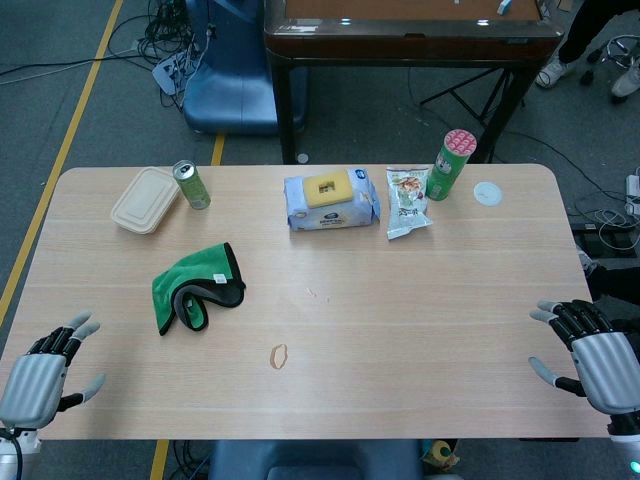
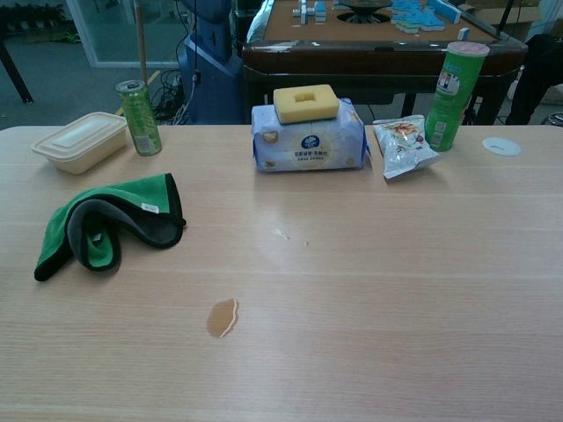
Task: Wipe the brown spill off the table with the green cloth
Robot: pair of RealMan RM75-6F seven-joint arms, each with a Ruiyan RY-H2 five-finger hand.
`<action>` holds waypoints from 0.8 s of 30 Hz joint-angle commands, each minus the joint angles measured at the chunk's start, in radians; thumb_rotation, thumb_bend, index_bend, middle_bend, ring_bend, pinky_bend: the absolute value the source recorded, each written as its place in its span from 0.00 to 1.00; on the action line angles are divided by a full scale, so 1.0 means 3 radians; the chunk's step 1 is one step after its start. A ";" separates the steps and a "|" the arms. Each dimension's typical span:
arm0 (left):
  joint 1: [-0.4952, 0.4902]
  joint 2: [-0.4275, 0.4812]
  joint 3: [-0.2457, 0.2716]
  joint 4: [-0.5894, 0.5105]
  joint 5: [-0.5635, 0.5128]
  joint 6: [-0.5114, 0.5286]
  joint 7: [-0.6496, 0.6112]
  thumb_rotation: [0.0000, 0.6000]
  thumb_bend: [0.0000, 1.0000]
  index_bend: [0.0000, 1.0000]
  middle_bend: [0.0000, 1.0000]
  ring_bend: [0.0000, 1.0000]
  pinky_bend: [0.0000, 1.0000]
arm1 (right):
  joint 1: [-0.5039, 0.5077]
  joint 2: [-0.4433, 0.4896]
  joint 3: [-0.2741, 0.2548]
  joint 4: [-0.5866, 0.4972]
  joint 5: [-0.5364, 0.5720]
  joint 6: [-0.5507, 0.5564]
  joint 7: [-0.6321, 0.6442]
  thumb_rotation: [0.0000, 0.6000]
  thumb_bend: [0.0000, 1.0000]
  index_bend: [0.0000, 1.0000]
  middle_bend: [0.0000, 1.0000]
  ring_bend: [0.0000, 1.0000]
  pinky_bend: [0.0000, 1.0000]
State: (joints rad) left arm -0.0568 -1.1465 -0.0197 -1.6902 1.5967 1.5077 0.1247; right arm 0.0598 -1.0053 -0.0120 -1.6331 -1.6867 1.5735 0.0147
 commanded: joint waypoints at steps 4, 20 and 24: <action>-0.0473 0.0062 -0.0123 0.0200 0.0084 -0.0532 -0.0311 1.00 0.19 0.22 0.13 0.20 0.28 | -0.0045 0.0085 0.0018 -0.0091 -0.0037 0.0095 -0.0075 1.00 0.29 0.29 0.26 0.21 0.17; -0.1578 -0.0204 -0.0201 0.1064 0.0216 -0.1707 -0.0918 1.00 0.19 0.15 0.13 0.18 0.27 | -0.0114 0.0132 -0.0001 -0.0176 -0.0057 0.0136 -0.0147 1.00 0.29 0.29 0.26 0.21 0.17; -0.1766 -0.0306 -0.0191 0.1283 0.0195 -0.1907 -0.0925 1.00 0.19 0.10 0.10 0.15 0.27 | -0.0122 0.0131 -0.0004 -0.0175 -0.0046 0.0122 -0.0145 1.00 0.29 0.29 0.26 0.21 0.17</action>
State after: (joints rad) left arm -0.5629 -1.2208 -0.0778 -1.3316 1.6584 0.9599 -0.1481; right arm 0.0233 -0.9659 -0.0132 -1.6856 -1.7004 1.6100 -0.0290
